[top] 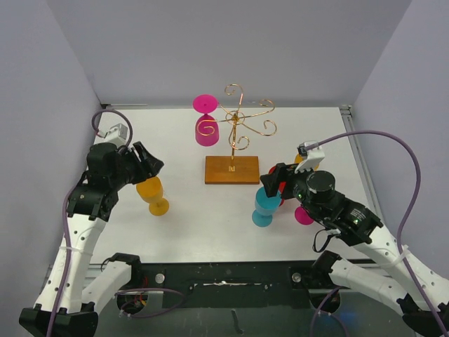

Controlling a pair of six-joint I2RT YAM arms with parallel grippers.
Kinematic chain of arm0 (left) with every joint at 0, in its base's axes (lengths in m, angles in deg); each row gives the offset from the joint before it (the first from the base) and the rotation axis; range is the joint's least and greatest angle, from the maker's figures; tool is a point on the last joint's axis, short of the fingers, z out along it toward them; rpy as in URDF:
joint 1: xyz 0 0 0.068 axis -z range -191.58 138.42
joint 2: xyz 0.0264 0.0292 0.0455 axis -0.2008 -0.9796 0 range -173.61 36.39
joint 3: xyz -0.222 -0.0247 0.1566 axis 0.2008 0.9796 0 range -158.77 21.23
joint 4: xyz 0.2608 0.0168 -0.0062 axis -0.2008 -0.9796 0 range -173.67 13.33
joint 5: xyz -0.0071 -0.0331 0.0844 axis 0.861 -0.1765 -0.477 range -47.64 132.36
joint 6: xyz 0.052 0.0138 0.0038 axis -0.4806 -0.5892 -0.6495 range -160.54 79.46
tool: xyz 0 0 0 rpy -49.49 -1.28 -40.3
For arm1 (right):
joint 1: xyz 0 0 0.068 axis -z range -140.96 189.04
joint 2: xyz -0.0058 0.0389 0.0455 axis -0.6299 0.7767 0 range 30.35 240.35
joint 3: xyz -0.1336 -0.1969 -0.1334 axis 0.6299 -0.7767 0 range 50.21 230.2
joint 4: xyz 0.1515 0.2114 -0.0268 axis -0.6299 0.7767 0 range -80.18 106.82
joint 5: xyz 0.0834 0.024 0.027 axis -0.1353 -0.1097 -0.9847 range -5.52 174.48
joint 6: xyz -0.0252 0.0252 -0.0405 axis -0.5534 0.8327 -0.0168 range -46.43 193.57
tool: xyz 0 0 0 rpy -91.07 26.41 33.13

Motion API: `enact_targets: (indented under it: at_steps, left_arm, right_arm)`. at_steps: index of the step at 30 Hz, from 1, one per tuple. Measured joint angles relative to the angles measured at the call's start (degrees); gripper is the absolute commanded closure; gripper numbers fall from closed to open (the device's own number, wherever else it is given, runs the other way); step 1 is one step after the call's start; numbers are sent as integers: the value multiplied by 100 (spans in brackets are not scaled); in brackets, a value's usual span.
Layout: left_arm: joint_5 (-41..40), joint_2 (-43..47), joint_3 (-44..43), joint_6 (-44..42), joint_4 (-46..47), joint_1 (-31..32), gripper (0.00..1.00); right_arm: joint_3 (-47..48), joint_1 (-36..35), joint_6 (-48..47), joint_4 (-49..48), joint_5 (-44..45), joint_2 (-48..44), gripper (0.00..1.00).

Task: Place the wine glass upside down on the wine glass rack

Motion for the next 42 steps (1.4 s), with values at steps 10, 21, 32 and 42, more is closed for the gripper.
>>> enact_targets:
  at_steps: [10,21,32,42]
  left_arm:
    - [-155,-46,0,-79,-1482,2,59]
    - [-236,-809,72,-101,-1480,212,71]
    - [-894,-1403,72,-85,-1377,529,80]
    - [-1091,-1478,72,-55,-1353,577,94]
  right_arm:
    - [-310,-136,-149,-551,72,205,28]
    - [-599,-136,-387,-1351,-254,205,29]
    - [-721,-199,-450,-2081,-782,481,30]
    - [-721,-323,-479,-2426,-992,702,30]
